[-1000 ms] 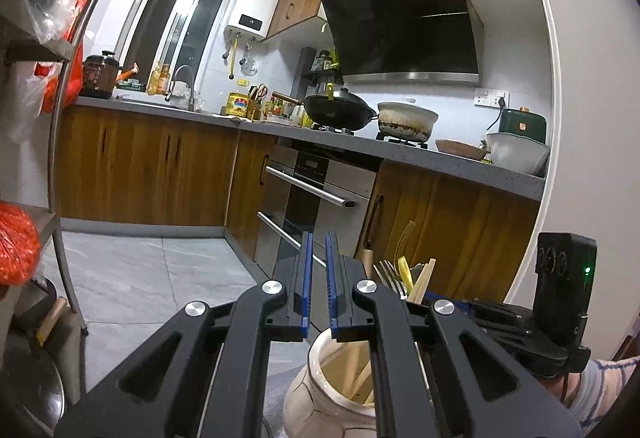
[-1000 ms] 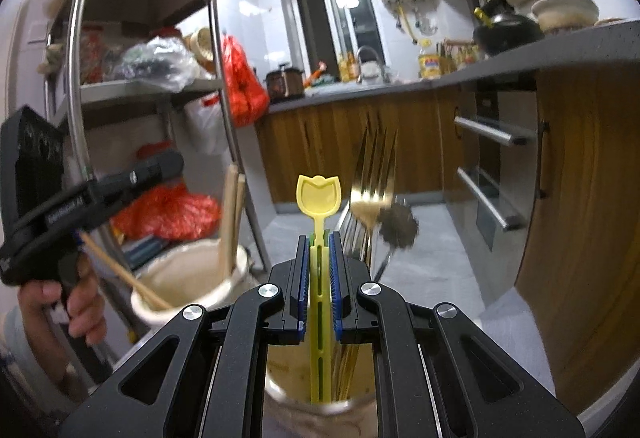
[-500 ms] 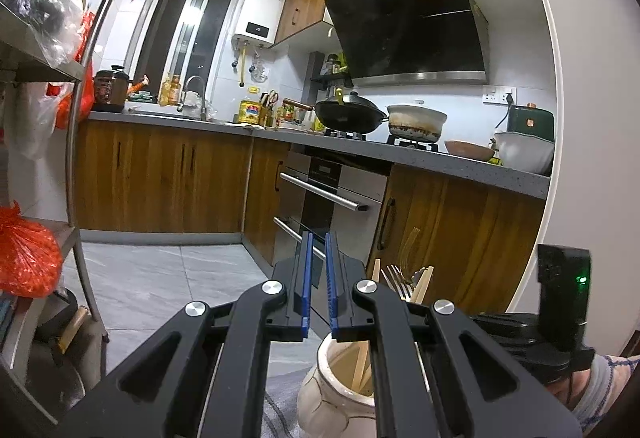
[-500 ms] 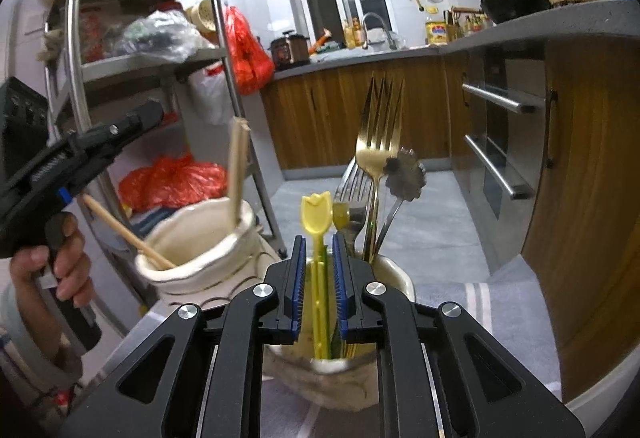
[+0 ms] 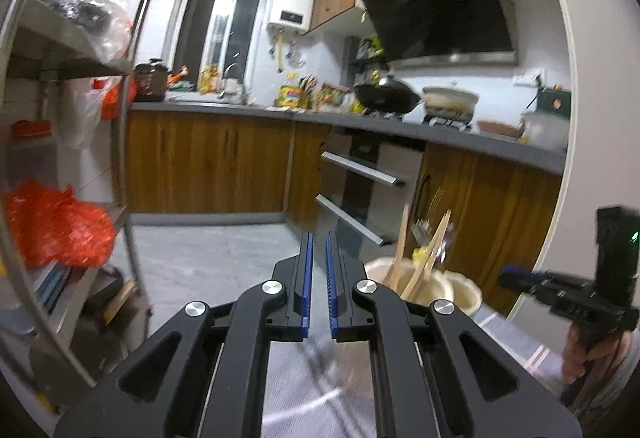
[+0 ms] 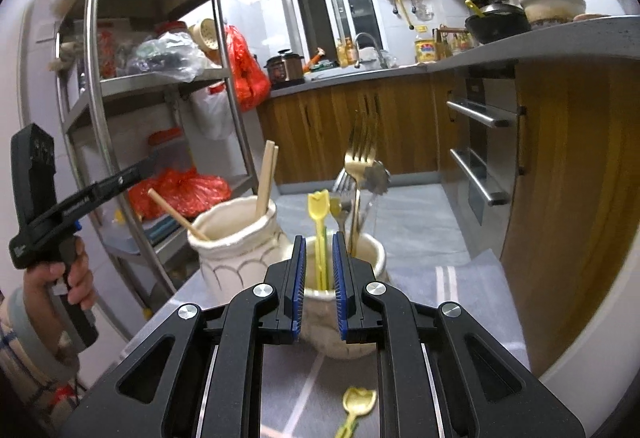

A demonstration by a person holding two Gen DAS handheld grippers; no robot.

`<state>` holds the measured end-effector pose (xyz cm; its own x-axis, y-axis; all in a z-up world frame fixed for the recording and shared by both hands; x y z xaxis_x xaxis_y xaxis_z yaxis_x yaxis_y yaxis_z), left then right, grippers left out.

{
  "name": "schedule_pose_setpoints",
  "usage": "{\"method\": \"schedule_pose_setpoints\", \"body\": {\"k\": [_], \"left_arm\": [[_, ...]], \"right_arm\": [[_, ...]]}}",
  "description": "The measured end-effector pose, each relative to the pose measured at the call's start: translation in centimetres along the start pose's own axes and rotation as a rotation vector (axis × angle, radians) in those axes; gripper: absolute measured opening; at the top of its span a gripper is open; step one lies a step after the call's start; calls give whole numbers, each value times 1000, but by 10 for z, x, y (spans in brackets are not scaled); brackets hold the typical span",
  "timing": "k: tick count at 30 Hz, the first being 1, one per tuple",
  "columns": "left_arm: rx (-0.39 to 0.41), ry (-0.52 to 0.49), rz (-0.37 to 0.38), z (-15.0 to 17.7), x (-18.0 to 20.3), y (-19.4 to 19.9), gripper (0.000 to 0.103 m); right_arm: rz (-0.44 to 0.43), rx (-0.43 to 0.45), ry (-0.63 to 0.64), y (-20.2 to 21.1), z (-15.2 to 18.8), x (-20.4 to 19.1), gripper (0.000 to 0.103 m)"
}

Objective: Organize utensils
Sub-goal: 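Move both tools back toward the last spoon and chopstick on the cloth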

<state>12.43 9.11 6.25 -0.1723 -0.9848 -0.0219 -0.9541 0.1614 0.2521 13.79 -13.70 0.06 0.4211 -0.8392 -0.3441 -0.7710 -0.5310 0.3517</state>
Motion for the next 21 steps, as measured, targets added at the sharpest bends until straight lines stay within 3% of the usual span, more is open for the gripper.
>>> {"method": "schedule_pose_setpoints", "body": {"k": [5,12,17,21], "left_arm": [[-59,-16,-60,23,10,16,6],[-103,-50,-112,39,45,29,9],[-116,-65,-102,49,77,33,35],[-147,-56,-64,62,95,30,53]], "right_arm": [[16,-1,-20,12,5,6,14],[41,6,-26,28,13,13,37],[67,13,-38,39,18,22,52],[78,12,-62,46,21,31,79]]}}
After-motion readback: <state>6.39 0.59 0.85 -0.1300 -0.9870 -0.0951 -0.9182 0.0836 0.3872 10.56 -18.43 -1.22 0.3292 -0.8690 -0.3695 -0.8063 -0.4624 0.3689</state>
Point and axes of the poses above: each gripper's, at about its wrist camera, not at the fingertips, and y roughly against the way its jaws point, x to its right, z to its underside, the point moved 5 cm from there along -y, roughly the way its jaws point, and after that the axes turned 8 degrees about -y, right-handed, at the moved point
